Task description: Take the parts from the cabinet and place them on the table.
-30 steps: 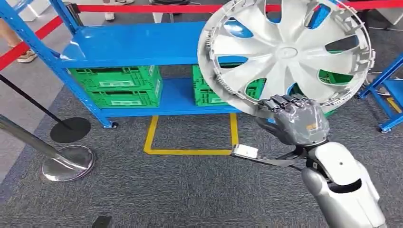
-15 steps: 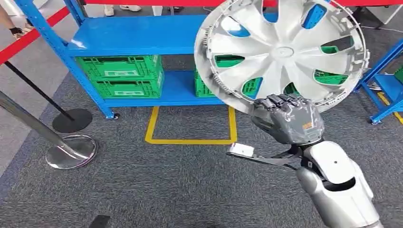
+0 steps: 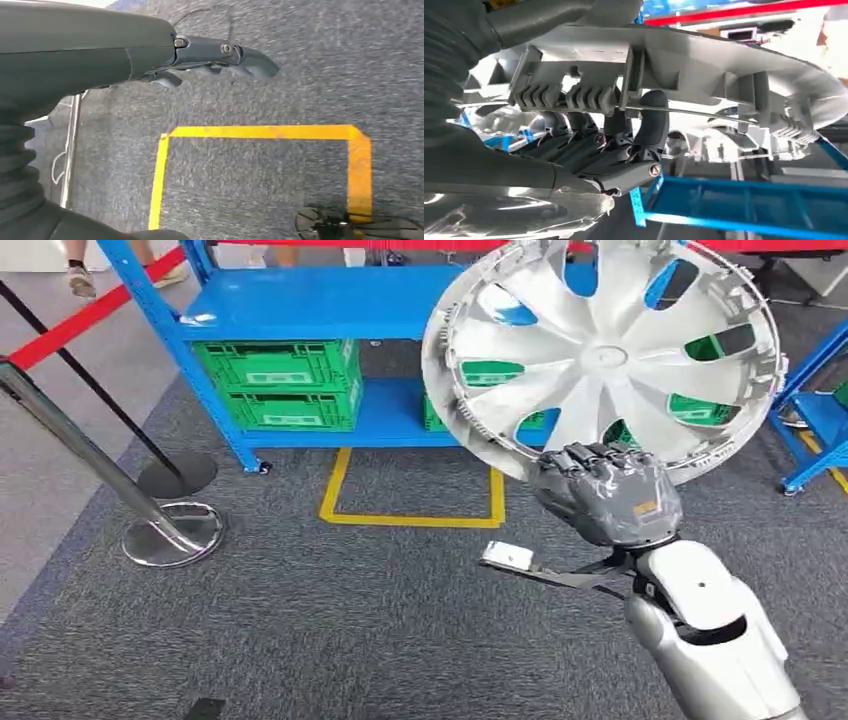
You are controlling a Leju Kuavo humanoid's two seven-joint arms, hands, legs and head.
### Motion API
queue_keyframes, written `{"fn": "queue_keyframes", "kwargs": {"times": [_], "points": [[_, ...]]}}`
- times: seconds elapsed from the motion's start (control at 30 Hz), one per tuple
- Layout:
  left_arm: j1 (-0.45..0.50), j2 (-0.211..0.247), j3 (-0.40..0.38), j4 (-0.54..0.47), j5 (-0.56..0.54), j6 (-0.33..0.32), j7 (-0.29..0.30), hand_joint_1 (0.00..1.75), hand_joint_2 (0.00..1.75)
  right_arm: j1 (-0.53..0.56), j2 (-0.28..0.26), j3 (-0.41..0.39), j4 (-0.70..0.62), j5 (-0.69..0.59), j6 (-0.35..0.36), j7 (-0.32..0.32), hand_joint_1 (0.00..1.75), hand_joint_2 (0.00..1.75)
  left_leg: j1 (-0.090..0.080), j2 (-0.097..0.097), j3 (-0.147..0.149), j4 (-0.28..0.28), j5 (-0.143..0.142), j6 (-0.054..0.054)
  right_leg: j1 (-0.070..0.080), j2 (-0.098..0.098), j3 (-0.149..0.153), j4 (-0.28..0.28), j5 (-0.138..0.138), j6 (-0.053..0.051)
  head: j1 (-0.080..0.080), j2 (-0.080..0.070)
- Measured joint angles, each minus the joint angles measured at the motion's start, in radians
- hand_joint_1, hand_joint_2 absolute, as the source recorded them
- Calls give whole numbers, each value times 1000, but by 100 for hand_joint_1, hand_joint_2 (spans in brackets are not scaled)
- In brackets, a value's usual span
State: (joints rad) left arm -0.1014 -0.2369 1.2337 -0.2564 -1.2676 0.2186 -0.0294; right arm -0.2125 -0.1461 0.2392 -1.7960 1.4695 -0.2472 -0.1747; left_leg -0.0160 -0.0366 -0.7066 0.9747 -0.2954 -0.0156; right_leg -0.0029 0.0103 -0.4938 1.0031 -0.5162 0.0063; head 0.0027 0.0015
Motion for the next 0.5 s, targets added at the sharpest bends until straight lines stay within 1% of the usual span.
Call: {"fn": "queue_keyframes", "kwargs": {"times": [0.03, 0.07, 0.1, 0.13, 0.17, 0.2, 0.23, 0.27, 0.3, 0.33, 0.37, 0.4, 0.43, 0.47, 0.5], "points": [[1, 0, 0, 0, 0, 0, 2, 0, 175, -1, 0, 1, 0, 3, -1, 0, 175, 175, 2, 9, -13, 43, -63, -10, -1, -5, -4, 0, 10, -7, -8, 0], [0, 0, 0, 0, 0, 0, 2, 0, 175, -3, 0, 1, 0, 5, -3, 0, 175, 175, 6, 16, -37, 116, -127, -18, -2, -14, -10, 0, 20, -7, -10, 0], [-1, 0, 0, 0, -1, 0, 2, 0, 175, -3, 0, 1, 0, 6, -3, 0, 175, 175, 11, 20, -61, 195, -173, -25, -2, -22, -20, 1, 30, -6, -10, 0], [-1, 0, 0, 0, -1, 0, 2, 0, 175, -3, 0, 1, 0, 8, -3, 0, 175, 175, 14, 21, -81, 269, -196, -30, -3, -32, -31, 2, 37, -5, -9, 0], [-1, 0, 0, 0, -2, 0, 2, 0, 175, -2, 0, 1, 1, 11, -3, 2, 175, 175, 18, 22, -86, 312, -193, -34, -4, -42, -41, 3, 43, -2, -10, 0], [1, -1, 0, 0, -3, 0, 2, 0, 175, -2, 0, 1, 3, 15, -3, 2, 175, 175, 22, 24, -67, 306, -171, -38, -5, -54, -49, 3, 49, 1, -10, 0], [1, 0, 0, 0, -5, 0, 2, 0, 175, -3, 0, 2, 5, 18, -4, 5, 175, 175, 25, 29, -28, 256, -145, -40, -7, -64, -56, 4, 53, 6, -9, 0], [0, 0, 1, 0, -7, 0, 2, 0, 175, -3, 0, 2, 5, 22, -4, 7, 175, 175, 26, 42, 34, 169, -122, -42, -10, -74, -60, 5, 56, 10, -10, 0], [-1, 0, 1, 0, -8, 0, 2, 0, 175, -5, 0, 3, 6, 24, -4, 8, 175, 175, 26, 76, 97, 81, -111, -43, -10, -83, -60, 6, 58, 14, -10, 0], [-4, -1, 1, 0, -9, 0, 2, 0, 175, -6, 0, 4, 6, 26, -5, 8, 175, 175, 20, 116, 139, 23, -124, -44, -3, -93, -64, 7, 57, 20, -12, 0], [-6, 0, 1, 0, -10, 0, 2, 0, 175, -11, -1, 4, 8, 29, -5, 10, 175, 175, 15, 99, 132, 18, -118, -19, -3, -101, -66, 8, 61, 28, -7, 0], [-5, 0, 1, 0, -10, 0, 3, 0, 175, -13, -1, 8, 10, 31, -7, 10, 175, 175, 14, 91, 126, 12, -120, -11, -3, -110, -66, 8, 65, 34, -5, 0], [-4, 0, 0, 0, -10, 0, 5, 0, 175, -14, -1, 11, 10, 33, -9, 10, 175, 175, 12, 79, 120, 14, -119, -2, -4, -119, -65, 5, 68, 39, -4, 0], [-3, 2, 1, 0, -10, 0, 6, 0, 175, -14, -1, 16, 10, 35, -10, 9, 175, 175, 13, 69, 118, 8, -113, 8, -5, -129, -63, 3, 69, 46, -5, 0], [-1, 3, 1, 0, -10, 0, 7, 0, 175, -16, -1, 19, 10, 36, -11, 9, 175, 175, 18, 59, 119, 4, -107, 18, -11, -98, -75, 11, 55, 53, -3, 0]]}}
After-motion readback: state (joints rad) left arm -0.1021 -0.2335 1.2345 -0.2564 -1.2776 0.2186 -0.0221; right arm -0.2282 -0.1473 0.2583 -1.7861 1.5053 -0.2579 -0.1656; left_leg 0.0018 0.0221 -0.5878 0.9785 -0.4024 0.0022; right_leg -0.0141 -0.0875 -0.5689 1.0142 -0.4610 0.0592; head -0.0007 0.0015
